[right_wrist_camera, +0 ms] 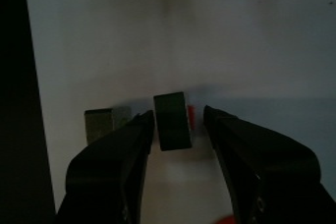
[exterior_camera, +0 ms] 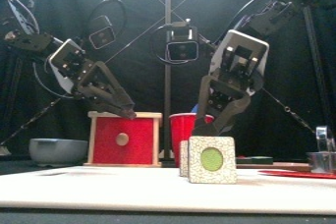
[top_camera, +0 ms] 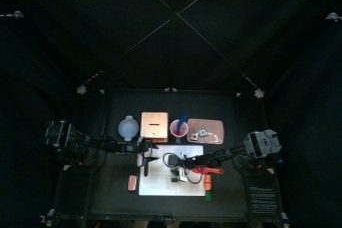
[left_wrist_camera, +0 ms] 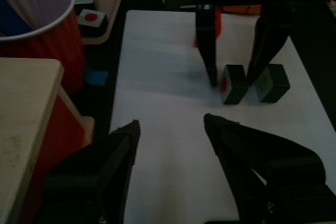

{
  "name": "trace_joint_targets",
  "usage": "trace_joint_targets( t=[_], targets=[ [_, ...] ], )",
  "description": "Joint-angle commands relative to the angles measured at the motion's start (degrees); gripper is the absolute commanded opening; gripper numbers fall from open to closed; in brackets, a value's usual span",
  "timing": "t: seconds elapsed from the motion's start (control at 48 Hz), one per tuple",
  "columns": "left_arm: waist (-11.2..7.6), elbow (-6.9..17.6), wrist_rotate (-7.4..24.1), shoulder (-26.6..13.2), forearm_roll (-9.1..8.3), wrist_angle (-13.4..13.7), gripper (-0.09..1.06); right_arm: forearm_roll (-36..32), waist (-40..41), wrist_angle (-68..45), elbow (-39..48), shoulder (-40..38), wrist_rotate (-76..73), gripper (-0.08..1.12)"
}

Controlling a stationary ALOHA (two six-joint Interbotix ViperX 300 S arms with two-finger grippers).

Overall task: Place sushi on board then cut the sushi with the knife then place the pieces on the plate
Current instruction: Place the 4 sushi pieces on the plate

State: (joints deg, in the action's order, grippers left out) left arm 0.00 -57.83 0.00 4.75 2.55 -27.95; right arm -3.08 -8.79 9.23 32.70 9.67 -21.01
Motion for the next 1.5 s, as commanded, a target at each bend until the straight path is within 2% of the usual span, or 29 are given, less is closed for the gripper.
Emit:
trace_joint_targets(
  t=[0.021, 0.271, 0.354, 0.667, 1.062, 1.271, 1.5],
  targets=[
    [0.0, 0.53, 0.09, 0.18, 0.09, -0.26, 0.9, -0.26, 0.18, 0.0, -1.41, -0.79, 0.0, 0.79],
    [0.0, 0.44, 0.09, 0.18, 0.09, -0.26, 0.9, -0.35, 0.62, 1.32, -0.97, -1.93, -0.09, 0.59],
    [-0.09, 0.53, 0.09, 0.18, 0.09, -0.18, 0.9, -0.26, 1.67, 2.29, -0.18, -4.04, -0.09, 0.56],
    [-0.09, 0.53, 0.0, 0.18, 0.35, -0.09, 0.9, 0.09, 9.67, 8.96, 8.96, -18.11, -0.26, 0.56],
    [0.26, 0.7, 0.18, 0.18, 0.44, 0.0, 0.9, -1.32, 26.02, 13.97, 23.47, -33.93, -0.09, 0.56],
    [0.18, 0.79, 0.09, 0.18, 0.44, 0.0, 0.9, -4.13, 33.75, 13.71, 27.33, -37.71, 0.09, 0.6],
    [0.18, 0.97, 0.0, 0.18, 0.44, 0.0, 0.9, -5.54, 35.6, 13.8, 29.0, -37.79, 0.26, 0.73]
  ],
)
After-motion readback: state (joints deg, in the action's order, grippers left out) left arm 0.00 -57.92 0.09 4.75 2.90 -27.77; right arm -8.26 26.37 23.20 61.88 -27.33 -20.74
